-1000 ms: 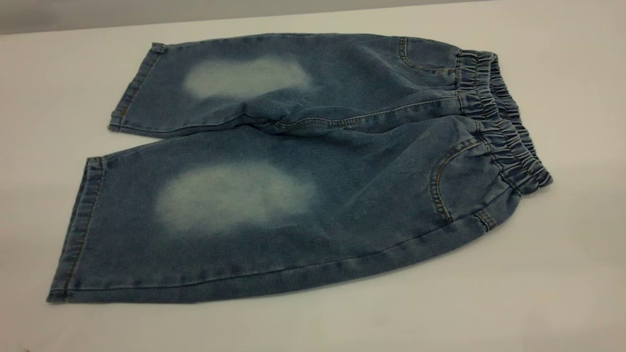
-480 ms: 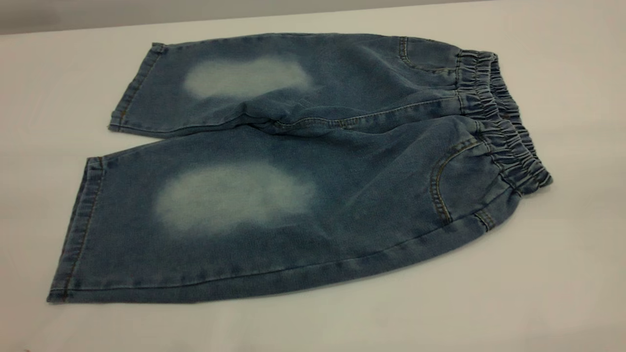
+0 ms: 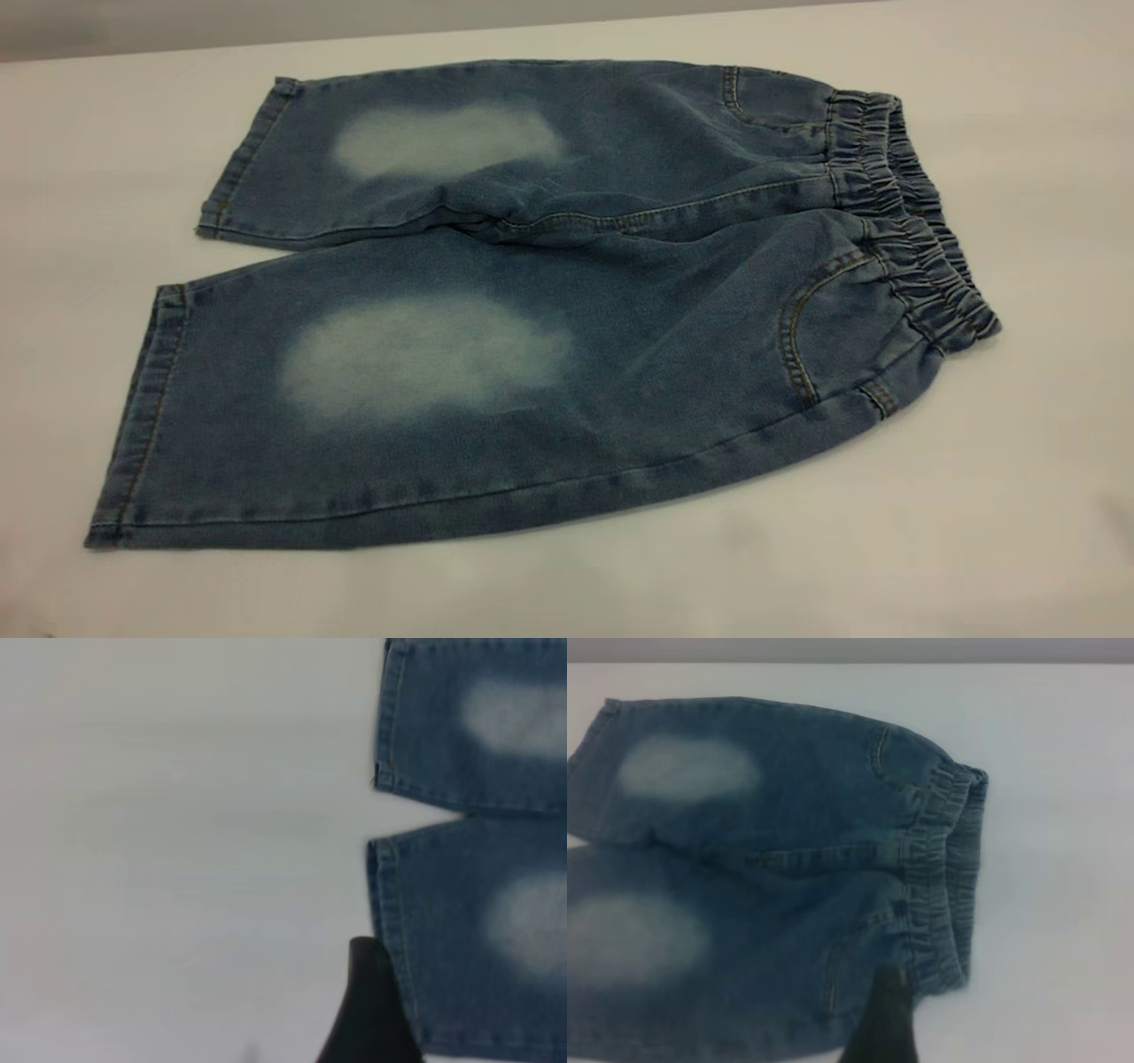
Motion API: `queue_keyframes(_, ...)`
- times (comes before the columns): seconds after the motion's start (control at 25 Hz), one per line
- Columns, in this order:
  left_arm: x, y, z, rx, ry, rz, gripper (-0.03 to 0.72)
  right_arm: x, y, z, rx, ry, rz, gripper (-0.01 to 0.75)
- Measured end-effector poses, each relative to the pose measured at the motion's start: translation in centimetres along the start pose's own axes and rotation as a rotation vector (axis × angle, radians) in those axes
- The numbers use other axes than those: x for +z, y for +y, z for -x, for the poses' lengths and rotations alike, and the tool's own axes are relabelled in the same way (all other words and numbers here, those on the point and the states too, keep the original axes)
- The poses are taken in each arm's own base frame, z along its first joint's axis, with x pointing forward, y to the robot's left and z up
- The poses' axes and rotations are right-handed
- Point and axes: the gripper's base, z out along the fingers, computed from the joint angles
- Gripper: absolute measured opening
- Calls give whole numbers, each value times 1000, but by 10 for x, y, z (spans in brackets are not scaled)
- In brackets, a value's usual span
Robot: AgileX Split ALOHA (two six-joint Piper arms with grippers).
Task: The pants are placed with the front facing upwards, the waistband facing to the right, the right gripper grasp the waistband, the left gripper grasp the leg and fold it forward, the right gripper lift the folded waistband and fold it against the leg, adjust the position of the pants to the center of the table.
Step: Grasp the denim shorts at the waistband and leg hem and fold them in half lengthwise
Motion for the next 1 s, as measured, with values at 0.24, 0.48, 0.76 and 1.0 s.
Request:
queue_keyframes(0.24, 30, -12, 35, 13, 10, -80, 469, 41, -2, 13, 89, 68, 35, 587)
queue_keyframes(0.48, 64, -23, 56, 44, 63, -163, 469, 78, -7, 18, 128, 120, 23, 587)
queue_keyframes(0.76, 101, -27, 62, 7, 111, -180, 469, 117, -14, 9, 132, 282, 12, 587)
queue_keyframes(1.0, 102, -29, 65, -15, 83, -193, 469, 151, -17, 0, 121, 367, 39, 587)
